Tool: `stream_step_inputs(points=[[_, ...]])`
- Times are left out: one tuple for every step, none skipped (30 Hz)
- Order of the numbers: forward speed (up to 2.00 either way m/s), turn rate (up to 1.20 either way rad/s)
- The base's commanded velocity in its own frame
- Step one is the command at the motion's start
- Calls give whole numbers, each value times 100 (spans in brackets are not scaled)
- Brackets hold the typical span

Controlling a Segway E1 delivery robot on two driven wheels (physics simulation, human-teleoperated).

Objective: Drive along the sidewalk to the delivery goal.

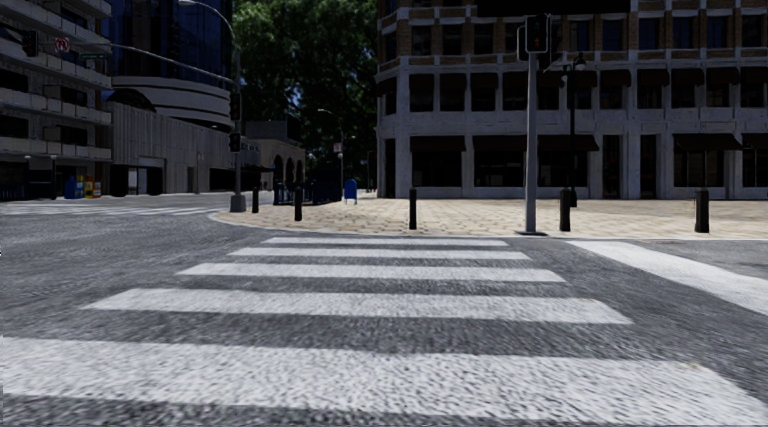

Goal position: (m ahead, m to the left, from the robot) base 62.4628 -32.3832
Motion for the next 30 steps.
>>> stream_step_inputs(points=[[200, 32], [200, 32], [200, 32], [200, 32], [200, 32], [200, 32], [200, 32], [200, 32], [200, 32], [200, 32], [200, 32], [200, 32], [200, 32], [200, 29], [200, 13], [200, 0], [200, 0], [200, 0], [200, 0], [200, 0], [200, 0], [200, 0], [200, 0], [200, 0], [200, 0], [200, 0], [200, 0], [200, 0], [200, 0], [200, 0]])
